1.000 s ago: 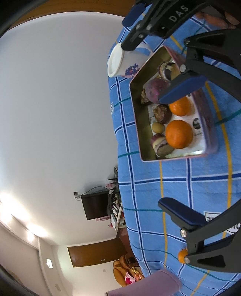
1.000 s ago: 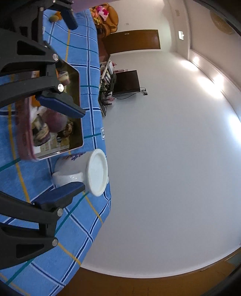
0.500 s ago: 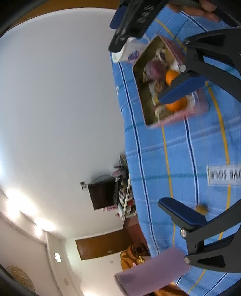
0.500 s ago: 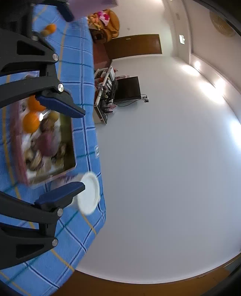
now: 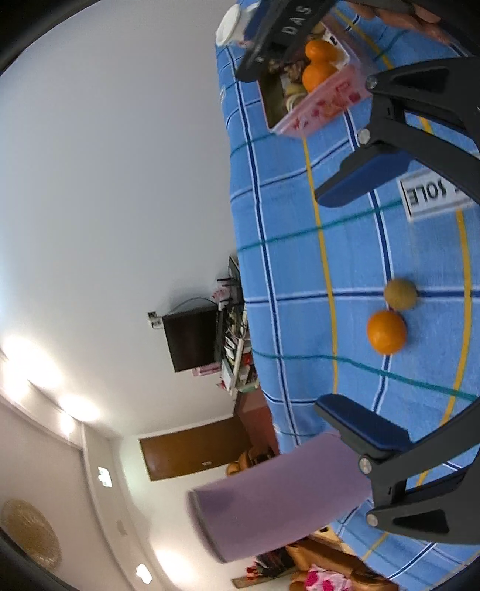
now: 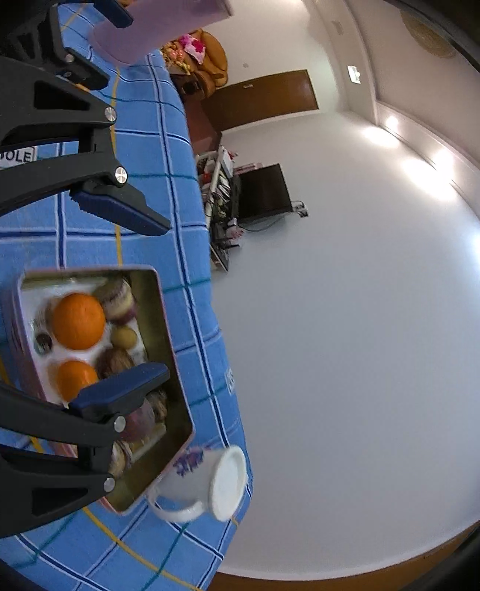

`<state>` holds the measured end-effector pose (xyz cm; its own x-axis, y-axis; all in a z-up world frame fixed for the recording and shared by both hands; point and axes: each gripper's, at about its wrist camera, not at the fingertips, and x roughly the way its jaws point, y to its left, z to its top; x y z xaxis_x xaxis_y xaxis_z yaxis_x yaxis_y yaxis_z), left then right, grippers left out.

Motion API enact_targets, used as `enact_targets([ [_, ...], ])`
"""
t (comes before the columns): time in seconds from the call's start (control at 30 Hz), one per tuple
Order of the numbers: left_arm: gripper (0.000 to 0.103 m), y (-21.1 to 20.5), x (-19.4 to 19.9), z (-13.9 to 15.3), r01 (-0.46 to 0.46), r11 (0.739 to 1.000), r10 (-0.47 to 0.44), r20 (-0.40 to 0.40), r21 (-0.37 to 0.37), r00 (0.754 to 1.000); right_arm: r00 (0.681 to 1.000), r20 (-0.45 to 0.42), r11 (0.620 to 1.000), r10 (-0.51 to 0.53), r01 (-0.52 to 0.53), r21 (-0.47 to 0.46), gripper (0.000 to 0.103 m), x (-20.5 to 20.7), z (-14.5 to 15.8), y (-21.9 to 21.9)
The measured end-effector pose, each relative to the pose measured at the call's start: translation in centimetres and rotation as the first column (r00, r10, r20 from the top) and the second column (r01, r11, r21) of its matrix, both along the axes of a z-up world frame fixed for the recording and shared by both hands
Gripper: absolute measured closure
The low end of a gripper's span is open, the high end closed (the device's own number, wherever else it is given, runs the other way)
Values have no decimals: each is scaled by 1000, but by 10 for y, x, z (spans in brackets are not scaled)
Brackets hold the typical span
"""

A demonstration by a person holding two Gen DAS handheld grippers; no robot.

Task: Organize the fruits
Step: 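Move both open tools back from the tin toward the loose orange and kiwi, then grasp the brown kiwi with the right tool while the left tool grasps the orange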

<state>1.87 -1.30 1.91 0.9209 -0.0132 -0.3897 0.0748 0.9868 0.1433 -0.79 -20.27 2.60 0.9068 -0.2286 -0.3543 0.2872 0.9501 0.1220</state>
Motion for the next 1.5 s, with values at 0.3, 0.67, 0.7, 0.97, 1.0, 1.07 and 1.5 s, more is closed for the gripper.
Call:
enact_targets([
  [0.3, 0, 22, 5, -8, -16, 999, 15, -20, -31, 1000, 998, -31, 998, 54, -54, 14, 30, 7, -8, 29],
  [0.67, 0, 51, 14, -11, -50, 998, 48, -54, -39, 997, 987, -52, 988, 153, -152, 19, 30, 15, -13, 71],
  [0.7, 0, 55, 15, -12, -57, 998, 54, -64, -38, 996, 986, -55, 987, 159, -158, 19, 30, 16, -13, 73],
  [0.97, 0, 82, 34, -19, -133, 991, 133, -147, 10, 980, 971, -81, 975, 223, -224, 2, 30, 24, -15, 100],
  [1.0, 0, 86, 38, -20, -149, 988, 152, -156, 26, 976, 969, -86, 973, 230, -231, -1, 30, 25, -16, 102],
  [1.07, 0, 98, 39, -21, -183, 982, 189, -173, 48, 967, 964, -104, 969, 245, -247, -12, 30, 28, -17, 108],
  [1.5, 0, 148, 51, -29, -330, 944, 327, -239, 28, 914, 835, -312, 885, 453, -464, 41, 55, 61, -41, 158],
])
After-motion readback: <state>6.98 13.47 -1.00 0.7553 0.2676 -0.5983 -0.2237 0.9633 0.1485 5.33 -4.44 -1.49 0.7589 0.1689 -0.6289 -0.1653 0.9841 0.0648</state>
